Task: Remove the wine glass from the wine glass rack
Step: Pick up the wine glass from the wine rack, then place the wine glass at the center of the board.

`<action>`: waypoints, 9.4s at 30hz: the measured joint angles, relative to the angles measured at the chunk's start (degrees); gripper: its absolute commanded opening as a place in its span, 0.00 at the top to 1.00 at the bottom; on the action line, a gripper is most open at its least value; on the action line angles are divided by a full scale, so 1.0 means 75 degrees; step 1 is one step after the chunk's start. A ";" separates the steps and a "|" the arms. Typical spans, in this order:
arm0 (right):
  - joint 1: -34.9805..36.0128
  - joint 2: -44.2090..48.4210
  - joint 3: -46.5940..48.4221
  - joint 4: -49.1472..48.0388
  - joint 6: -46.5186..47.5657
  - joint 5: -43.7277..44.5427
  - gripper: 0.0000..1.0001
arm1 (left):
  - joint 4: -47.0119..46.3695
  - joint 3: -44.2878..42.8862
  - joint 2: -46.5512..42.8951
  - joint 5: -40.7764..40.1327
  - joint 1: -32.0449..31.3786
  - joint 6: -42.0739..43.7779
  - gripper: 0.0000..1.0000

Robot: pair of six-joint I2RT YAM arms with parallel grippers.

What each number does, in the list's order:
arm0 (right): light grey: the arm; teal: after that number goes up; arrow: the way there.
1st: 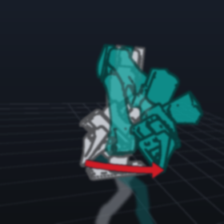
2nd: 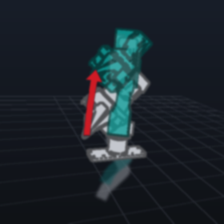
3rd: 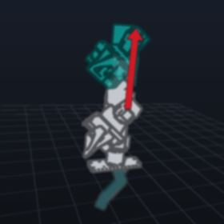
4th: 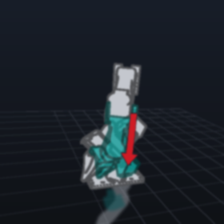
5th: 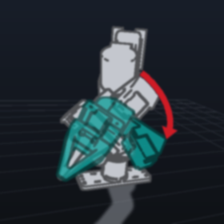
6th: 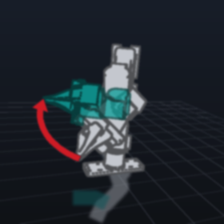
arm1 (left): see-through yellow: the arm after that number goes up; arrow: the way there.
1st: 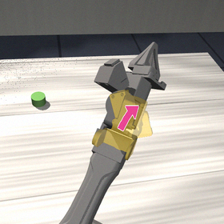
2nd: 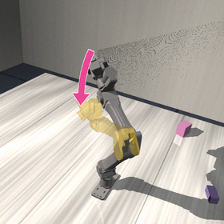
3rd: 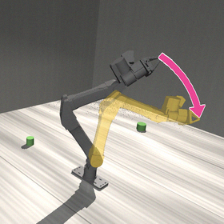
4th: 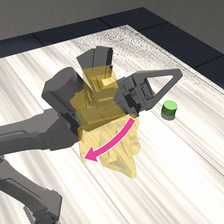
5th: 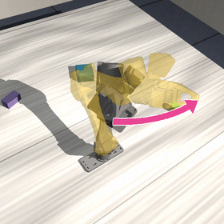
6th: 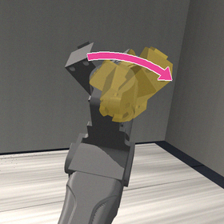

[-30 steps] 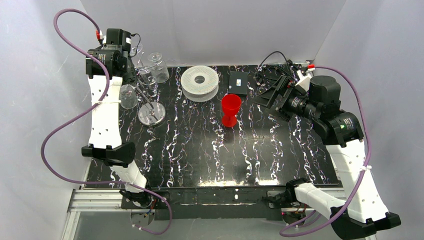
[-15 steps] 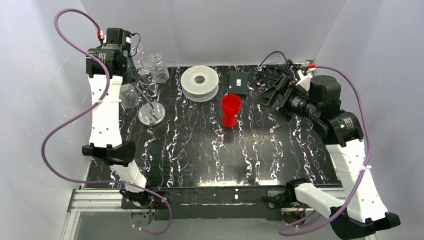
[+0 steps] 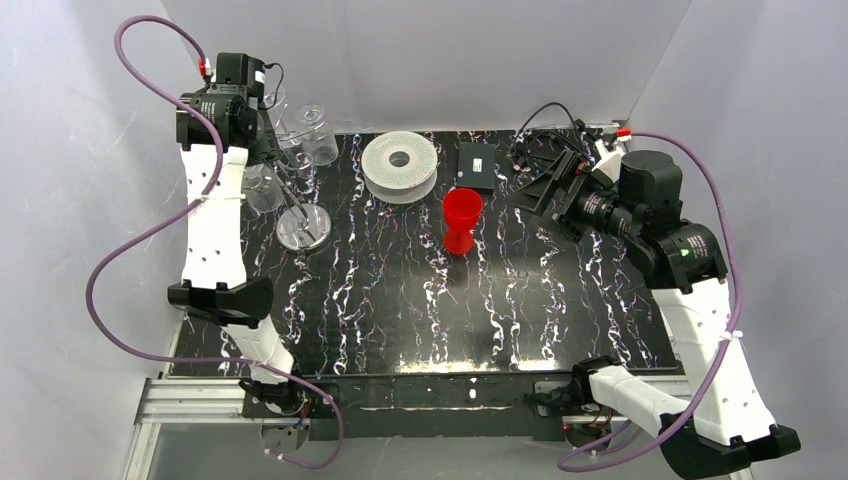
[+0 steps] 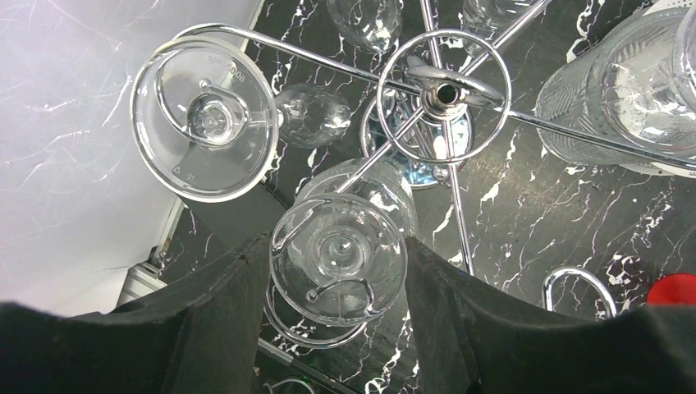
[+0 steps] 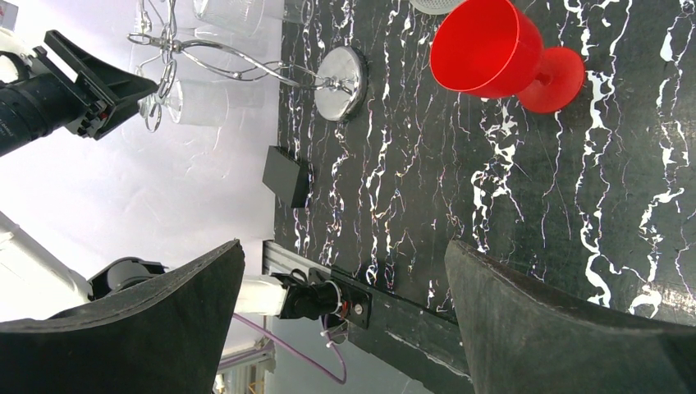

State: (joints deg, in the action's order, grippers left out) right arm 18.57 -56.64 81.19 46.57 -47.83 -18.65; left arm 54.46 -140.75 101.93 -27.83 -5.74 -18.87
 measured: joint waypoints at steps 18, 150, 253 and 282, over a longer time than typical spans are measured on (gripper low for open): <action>-0.0029 0.0000 0.0000 0.0000 0.0000 -0.0087 0.00 | -0.0003 0.0000 0.0023 0.0227 0.0000 -0.0003 0.66; 0.1177 0.0676 -0.1935 -0.3998 0.2226 -0.2095 0.05 | 0.0003 0.2124 -0.2197 0.2451 -0.1617 0.0277 0.71; 0.4881 -0.4095 0.0172 -0.5199 0.3022 -0.1743 0.99 | 0.0003 0.0941 -0.2562 0.3990 -0.3687 0.0082 0.02; 0.2544 -0.2801 0.1521 -0.2973 -0.3625 0.1408 0.99 | -0.1784 0.4232 -0.4593 0.4718 -0.3689 -0.0087 0.06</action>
State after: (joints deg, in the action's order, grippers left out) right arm 37.65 -77.65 92.60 24.27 -75.02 -8.10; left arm 41.08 -109.01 67.48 7.55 -33.41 -19.53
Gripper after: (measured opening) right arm 0.780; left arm 0.956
